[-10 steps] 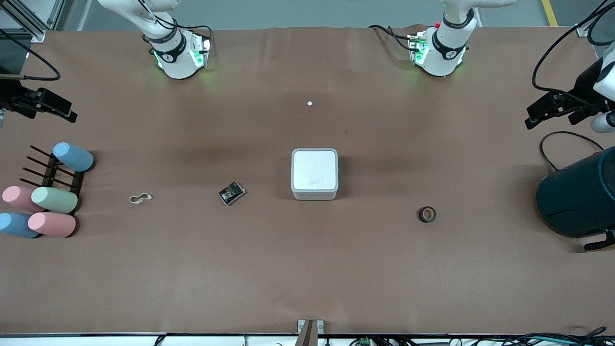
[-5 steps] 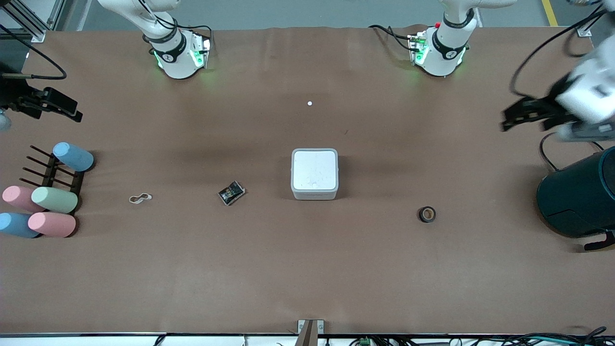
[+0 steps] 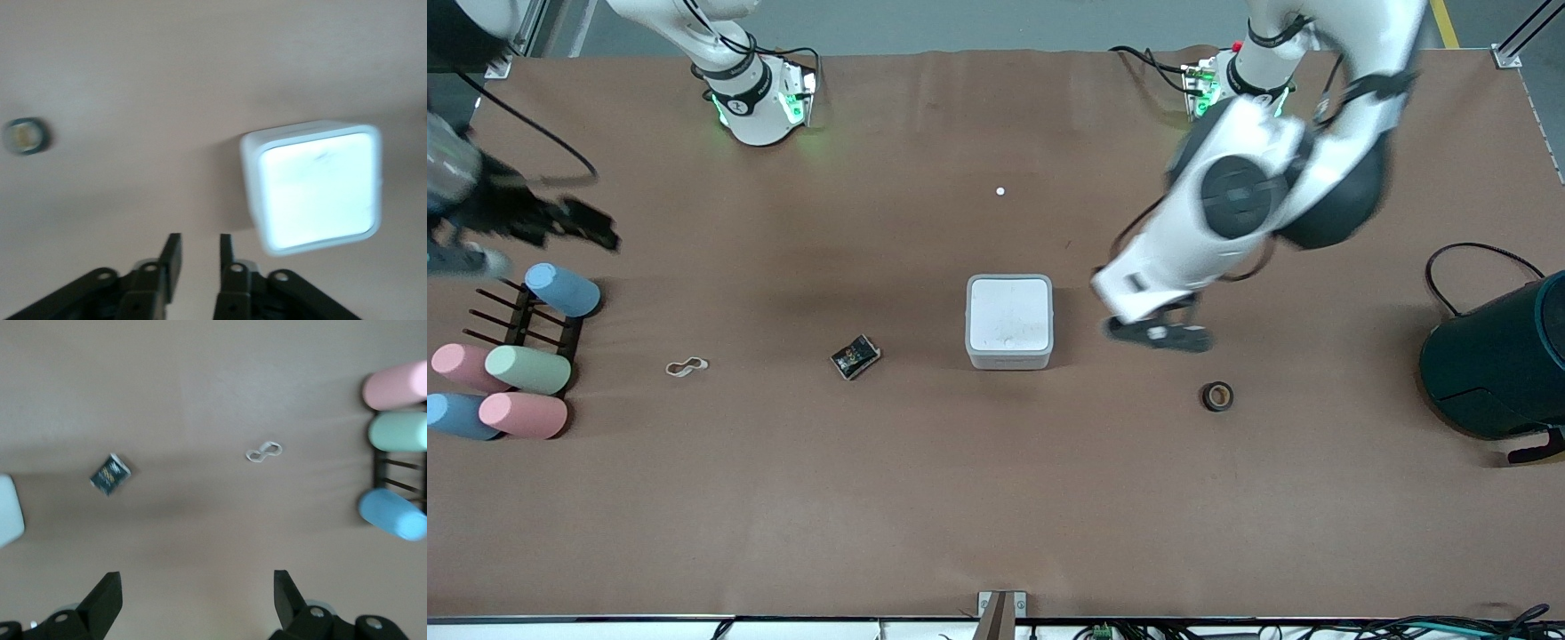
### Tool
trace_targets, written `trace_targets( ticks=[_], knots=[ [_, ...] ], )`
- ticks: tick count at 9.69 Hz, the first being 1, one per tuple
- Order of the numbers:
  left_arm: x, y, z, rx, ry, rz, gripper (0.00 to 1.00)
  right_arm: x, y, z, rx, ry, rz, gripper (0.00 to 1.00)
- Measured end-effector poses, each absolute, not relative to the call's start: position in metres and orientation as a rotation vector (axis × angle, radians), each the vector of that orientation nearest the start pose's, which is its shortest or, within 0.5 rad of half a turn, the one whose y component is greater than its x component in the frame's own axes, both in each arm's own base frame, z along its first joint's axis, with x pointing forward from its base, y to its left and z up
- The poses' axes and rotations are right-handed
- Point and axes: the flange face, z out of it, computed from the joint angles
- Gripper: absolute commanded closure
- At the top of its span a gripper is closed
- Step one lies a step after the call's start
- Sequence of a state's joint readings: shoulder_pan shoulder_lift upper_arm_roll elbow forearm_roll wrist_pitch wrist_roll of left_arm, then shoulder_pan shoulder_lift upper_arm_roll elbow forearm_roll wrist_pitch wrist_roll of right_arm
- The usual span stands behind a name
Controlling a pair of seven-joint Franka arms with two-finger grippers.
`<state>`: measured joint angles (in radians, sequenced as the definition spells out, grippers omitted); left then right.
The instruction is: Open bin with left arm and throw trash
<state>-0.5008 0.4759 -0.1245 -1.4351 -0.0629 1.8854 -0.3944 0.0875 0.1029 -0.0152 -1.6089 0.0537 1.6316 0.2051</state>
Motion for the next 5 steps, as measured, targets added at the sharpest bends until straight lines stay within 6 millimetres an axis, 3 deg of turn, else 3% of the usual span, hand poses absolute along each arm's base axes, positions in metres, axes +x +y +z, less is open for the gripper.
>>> trace_targets(
  ticks=[1, 2, 4, 5],
  knots=[
    [0.561, -0.430, 0.392, -3.232, 0.354, 0.081, 1.00, 0.603, 0.080, 0.509, -3.070, 0.296, 0.126, 0.00],
    [0.560, -0.449, 0.365, -3.246, 0.381, 0.050, 1.00, 0.613, 0.114, 0.466, -3.061, 0.385, 0.114, 0.00],
    [0.560, -0.469, 0.325, -3.267, 0.397, 0.006, 1.00, 0.601, 0.166, 0.382, -3.045, 0.522, 0.081, 0.00],
    [0.558, -0.474, 0.311, -3.271, 0.374, 0.010, 1.00, 0.585, 0.176, 0.346, -3.029, 0.576, 0.096, 0.00]
  ],
)
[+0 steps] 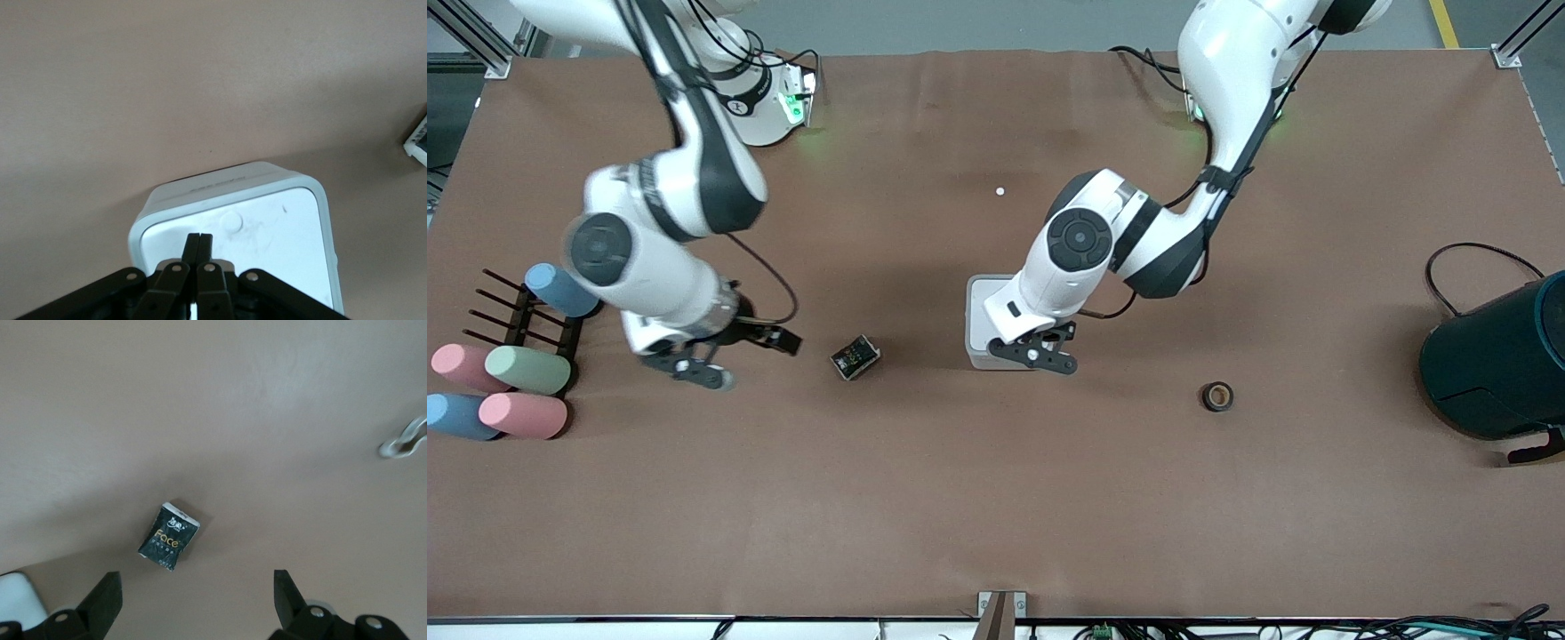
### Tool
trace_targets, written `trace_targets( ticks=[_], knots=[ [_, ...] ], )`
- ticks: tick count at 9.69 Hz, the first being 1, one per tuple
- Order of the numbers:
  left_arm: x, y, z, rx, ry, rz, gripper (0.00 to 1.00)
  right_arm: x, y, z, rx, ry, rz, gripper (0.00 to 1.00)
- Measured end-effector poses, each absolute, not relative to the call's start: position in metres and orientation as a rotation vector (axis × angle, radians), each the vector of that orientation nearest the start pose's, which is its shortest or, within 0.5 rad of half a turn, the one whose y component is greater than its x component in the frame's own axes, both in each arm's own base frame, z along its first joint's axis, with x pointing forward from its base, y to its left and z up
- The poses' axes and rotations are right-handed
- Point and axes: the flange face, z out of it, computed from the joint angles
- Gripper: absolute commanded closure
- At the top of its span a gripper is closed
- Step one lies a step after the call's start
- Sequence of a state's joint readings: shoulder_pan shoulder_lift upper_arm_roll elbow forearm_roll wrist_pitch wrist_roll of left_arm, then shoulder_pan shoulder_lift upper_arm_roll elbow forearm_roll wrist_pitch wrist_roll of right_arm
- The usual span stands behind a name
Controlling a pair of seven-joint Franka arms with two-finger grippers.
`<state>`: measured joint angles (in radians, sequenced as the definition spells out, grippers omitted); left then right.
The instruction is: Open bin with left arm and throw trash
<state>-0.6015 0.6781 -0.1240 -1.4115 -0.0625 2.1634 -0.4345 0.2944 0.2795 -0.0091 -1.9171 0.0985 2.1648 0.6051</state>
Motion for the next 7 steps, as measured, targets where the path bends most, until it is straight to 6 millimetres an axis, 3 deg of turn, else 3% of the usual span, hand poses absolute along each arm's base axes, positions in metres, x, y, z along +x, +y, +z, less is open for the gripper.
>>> trace_targets(
  ticks=[2, 4, 5, 7],
  knots=[
    [0.557, -0.481, 0.294, -3.279, 0.333, 0.008, 1.00, 0.563, 0.188, 0.289, -2.978, 0.726, 0.096, 0.00],
    [0.557, -0.481, 0.294, -3.285, 0.275, 0.008, 1.00, 0.557, 0.211, 0.242, -2.934, 0.886, 0.059, 0.00],
    [0.557, -0.480, 0.294, -3.287, 0.254, 0.009, 1.00, 0.556, 0.215, 0.224, -2.930, 0.921, 0.063, 0.00],
    [0.566, -0.466, 0.304, -3.264, 0.208, 0.050, 0.96, 0.561, 0.212, 0.213, -2.884, 0.989, 0.058, 0.00]
  ],
)
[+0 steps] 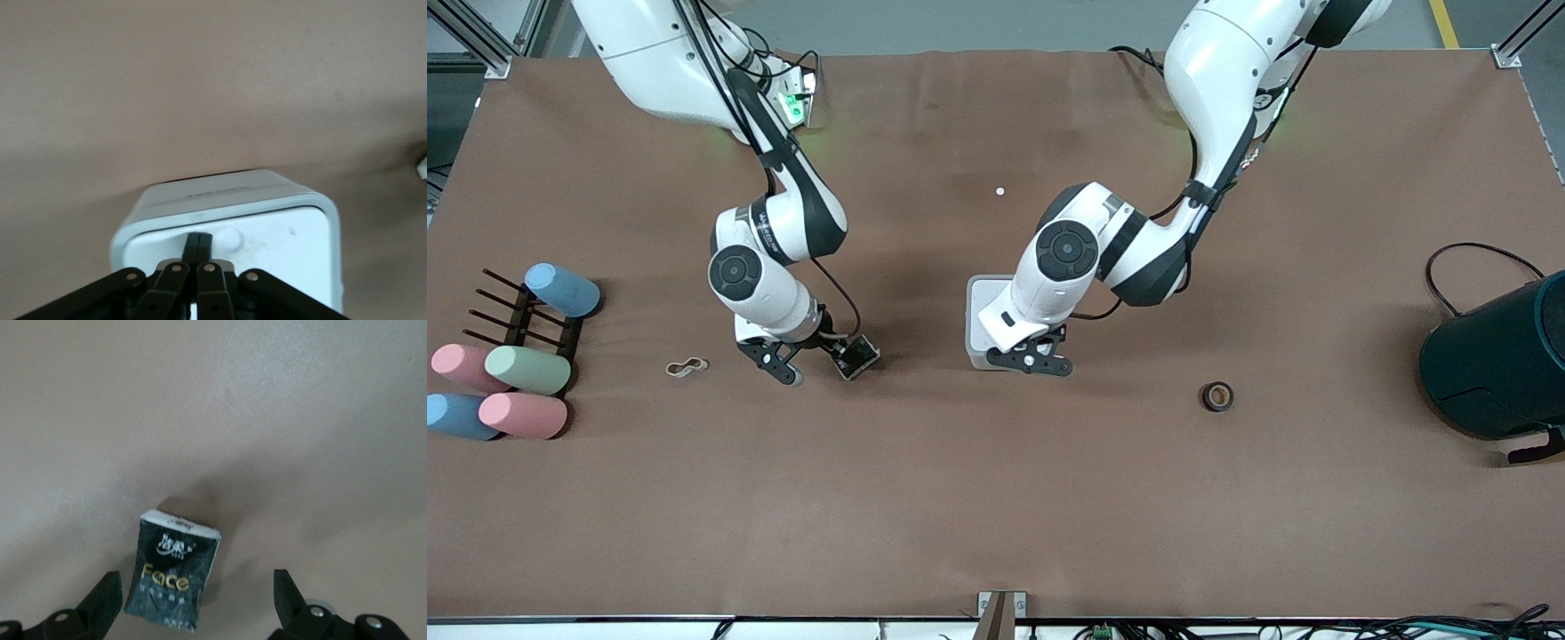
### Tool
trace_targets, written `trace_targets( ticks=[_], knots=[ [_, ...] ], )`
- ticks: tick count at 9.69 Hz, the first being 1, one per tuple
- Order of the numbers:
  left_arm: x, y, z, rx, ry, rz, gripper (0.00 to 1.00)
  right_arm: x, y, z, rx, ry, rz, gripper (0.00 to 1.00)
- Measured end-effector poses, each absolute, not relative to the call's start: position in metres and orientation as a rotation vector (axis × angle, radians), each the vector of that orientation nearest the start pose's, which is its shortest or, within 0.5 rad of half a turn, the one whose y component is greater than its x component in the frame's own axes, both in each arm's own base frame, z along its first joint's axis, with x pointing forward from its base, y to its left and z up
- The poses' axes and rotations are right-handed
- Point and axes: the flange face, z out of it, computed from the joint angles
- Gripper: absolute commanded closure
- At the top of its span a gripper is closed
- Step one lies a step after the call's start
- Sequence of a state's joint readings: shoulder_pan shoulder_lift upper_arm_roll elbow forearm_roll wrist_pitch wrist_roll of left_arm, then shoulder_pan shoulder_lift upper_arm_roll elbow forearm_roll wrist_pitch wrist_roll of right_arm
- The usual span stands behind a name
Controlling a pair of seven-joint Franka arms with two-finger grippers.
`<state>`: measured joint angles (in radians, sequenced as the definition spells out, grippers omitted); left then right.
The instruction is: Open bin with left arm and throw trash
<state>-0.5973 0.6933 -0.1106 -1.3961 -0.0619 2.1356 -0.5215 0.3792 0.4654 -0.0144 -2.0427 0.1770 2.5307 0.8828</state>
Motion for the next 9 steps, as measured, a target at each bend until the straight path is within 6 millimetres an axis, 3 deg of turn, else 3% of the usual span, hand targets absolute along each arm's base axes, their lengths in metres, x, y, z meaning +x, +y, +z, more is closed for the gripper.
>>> trace_targets(
  ticks=[2, 3, 5, 6, 7, 8, 9],
  knots=[
    [0.602, -0.398, 0.339, -3.228, 0.109, 0.110, 0.86, 0.568, 0.215, 0.210, -2.861, 1.011, 0.061, 0.00],
    [0.623, -0.354, 0.355, -3.222, 0.154, 0.119, 0.74, 0.568, 0.217, 0.207, -2.864, 1.009, 0.067, 0.00],
    [0.650, -0.289, 0.350, -3.196, 0.421, 0.140, 0.52, 0.561, 0.231, 0.192, -2.889, 0.981, 0.095, 0.03],
    [0.659, -0.259, 0.337, -3.155, 0.526, 0.156, 0.19, 0.559, 0.237, 0.185, -2.897, 0.969, 0.102, 0.43],
    [0.664, -0.237, 0.321, -3.087, 0.618, 0.155, 0.01, 0.558, 0.242, 0.182, -2.901, 0.965, 0.107, 0.84],
    [0.666, -0.226, 0.304, -3.024, 0.694, 0.127, 0.01, 0.556, 0.246, 0.181, -2.905, 0.963, 0.116, 0.97],
    [0.663, -0.221, 0.283, -2.985, 0.748, 0.087, 0.01, 0.556, 0.247, 0.180, -2.906, 0.969, 0.124, 0.99]
  ],
)
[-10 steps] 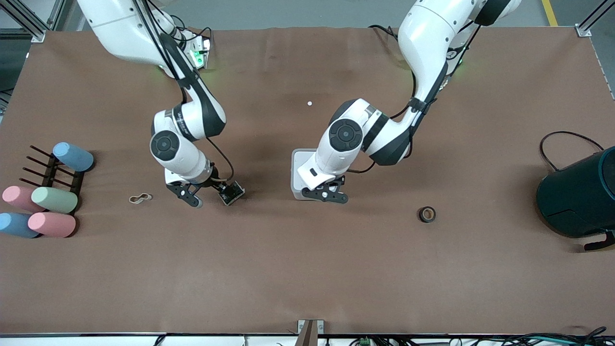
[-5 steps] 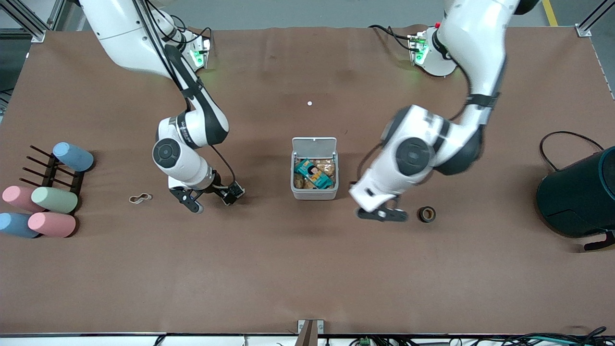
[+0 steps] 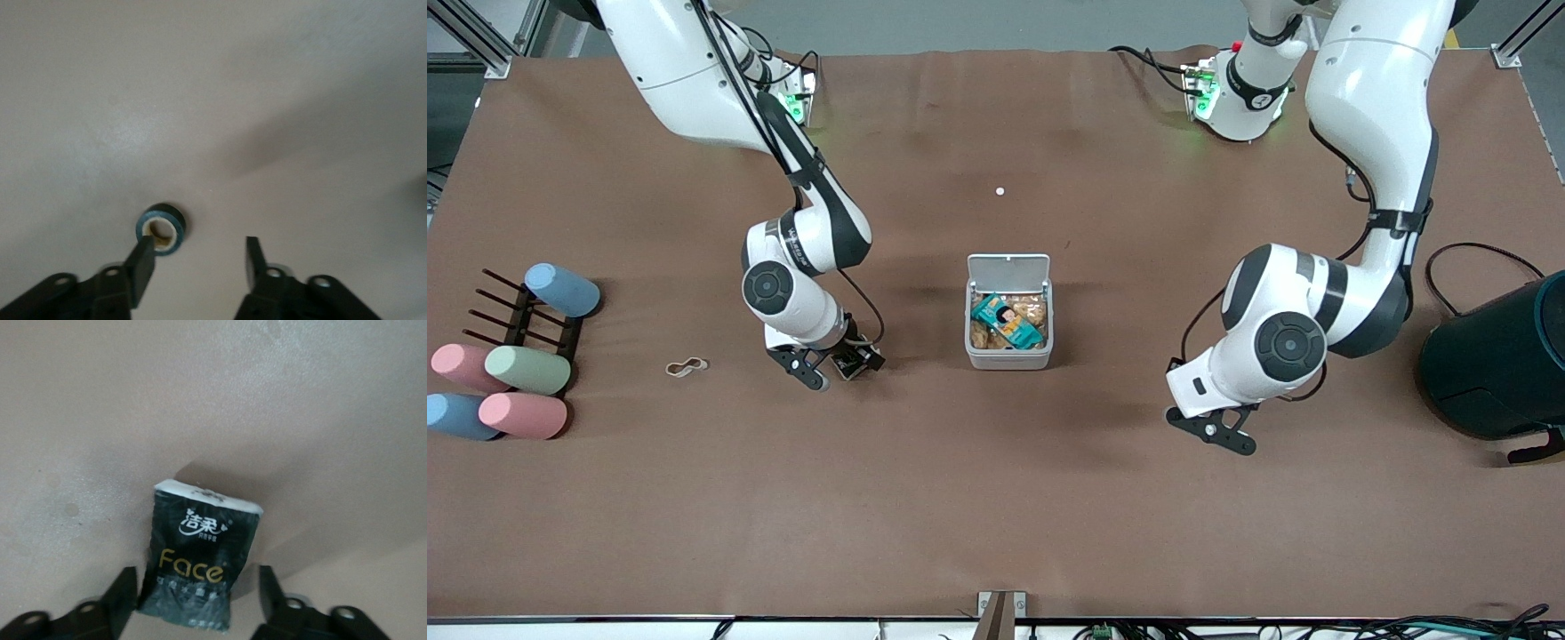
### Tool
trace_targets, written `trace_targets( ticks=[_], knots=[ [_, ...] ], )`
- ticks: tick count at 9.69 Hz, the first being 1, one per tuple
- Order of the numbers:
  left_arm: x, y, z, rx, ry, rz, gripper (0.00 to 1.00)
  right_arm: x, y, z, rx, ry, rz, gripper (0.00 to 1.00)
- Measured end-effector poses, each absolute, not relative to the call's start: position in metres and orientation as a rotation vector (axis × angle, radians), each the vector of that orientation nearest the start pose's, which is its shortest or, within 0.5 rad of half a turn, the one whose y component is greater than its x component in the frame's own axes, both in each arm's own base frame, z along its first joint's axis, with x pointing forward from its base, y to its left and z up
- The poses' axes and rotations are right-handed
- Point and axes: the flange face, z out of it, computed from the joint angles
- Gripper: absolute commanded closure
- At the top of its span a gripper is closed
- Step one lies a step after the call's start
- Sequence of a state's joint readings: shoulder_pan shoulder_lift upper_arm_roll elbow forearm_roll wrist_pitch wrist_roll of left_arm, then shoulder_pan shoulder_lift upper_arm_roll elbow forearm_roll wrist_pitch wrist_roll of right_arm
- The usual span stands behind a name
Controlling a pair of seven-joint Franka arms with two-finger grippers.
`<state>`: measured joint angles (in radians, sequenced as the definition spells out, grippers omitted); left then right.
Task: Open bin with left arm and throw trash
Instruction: 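Grasp the tissue pack with the right gripper while the left gripper reaches the tape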
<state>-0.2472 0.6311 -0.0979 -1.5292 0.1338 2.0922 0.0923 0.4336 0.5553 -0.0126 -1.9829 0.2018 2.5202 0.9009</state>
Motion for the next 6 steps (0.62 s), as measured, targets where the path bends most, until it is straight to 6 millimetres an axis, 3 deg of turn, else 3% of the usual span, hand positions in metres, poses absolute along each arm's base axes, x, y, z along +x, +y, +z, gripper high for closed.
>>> trace_targets(
  ticks=[2, 4, 5, 6],
  knots=[
    [0.653, -0.204, 0.237, -2.968, 0.793, 0.056, 0.01, 0.557, 0.247, 0.181, -2.903, 0.984, 0.127, 1.00],
    [0.645, -0.185, 0.207, -2.977, 0.780, 0.080, 0.01, 0.566, 0.251, 0.192, -2.887, 1.016, 0.132, 1.00],
    [0.643, -0.175, 0.198, -2.984, 0.771, 0.075, 0.01, 0.580, 0.259, 0.219, -2.878, 1.058, 0.182, 1.00],
    [0.642, -0.162, 0.191, -2.990, 0.765, 0.062, 0.01, 0.600, 0.270, 0.271, -2.864, 1.097, 0.235, 0.99]
  ],
)
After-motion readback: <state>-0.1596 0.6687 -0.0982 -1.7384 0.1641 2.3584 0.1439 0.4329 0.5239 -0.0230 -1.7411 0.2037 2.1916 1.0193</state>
